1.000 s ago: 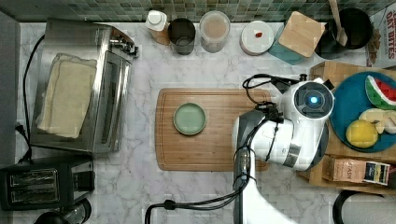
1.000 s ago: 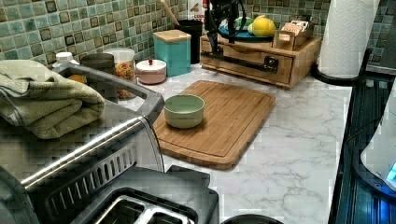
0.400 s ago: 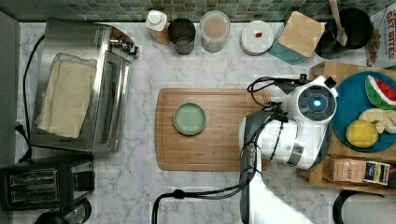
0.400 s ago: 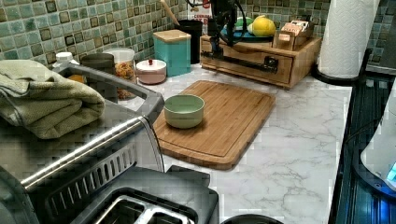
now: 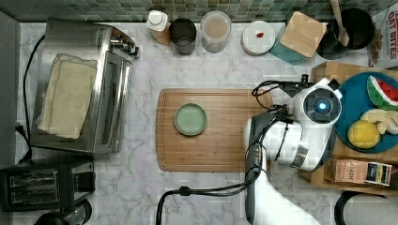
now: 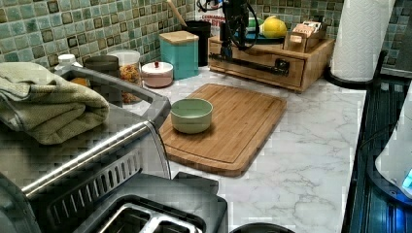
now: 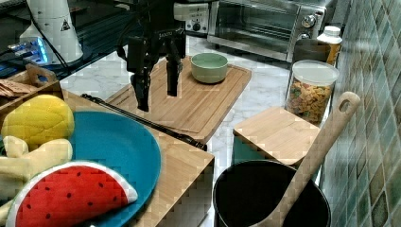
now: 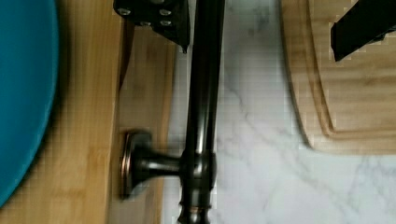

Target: Open the drawer.

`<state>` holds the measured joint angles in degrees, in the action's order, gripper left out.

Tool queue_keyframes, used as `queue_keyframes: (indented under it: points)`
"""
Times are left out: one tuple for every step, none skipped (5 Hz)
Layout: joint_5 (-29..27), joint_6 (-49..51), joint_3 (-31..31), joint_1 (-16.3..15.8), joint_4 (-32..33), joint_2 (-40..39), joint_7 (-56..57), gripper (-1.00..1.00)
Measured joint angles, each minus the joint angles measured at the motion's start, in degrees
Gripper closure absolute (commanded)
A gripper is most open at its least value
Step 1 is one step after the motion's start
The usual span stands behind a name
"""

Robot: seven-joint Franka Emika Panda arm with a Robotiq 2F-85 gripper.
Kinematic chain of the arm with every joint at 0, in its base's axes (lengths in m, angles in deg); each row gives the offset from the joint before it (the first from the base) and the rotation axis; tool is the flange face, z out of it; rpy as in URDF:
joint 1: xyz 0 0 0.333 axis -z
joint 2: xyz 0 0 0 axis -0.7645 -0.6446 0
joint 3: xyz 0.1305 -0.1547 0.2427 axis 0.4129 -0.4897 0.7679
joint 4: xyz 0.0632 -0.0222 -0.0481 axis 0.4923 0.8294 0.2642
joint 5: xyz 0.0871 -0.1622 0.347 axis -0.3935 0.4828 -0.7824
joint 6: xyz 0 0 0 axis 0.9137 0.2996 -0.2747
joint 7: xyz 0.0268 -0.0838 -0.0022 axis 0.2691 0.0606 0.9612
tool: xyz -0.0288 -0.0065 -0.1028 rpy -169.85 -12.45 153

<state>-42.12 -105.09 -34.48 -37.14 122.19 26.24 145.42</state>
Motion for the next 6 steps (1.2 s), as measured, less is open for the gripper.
queue_keyframes:
  points:
    - [0.0,-2.8,0.0,0.3,0.1,-0.4,0.0,-1.0]
    - [-0.1,-5.0,-0.3,0.4,0.4,-1.0,0.0,-1.0]
    - [-0.1,-5.1,-0.8,0.4,1.1,-1.4,0.0,-1.0]
    - [0.0,-5.1,-1.8,0.4,3.0,-1.5,-0.1,-1.0]
    - [0.0,-7.5,-2.9,0.4,5.6,-1.8,-1.9,-1.0]
    - [-0.1,-11.0,-2.8,0.5,7.3,-2.4,-2.7,-1.0]
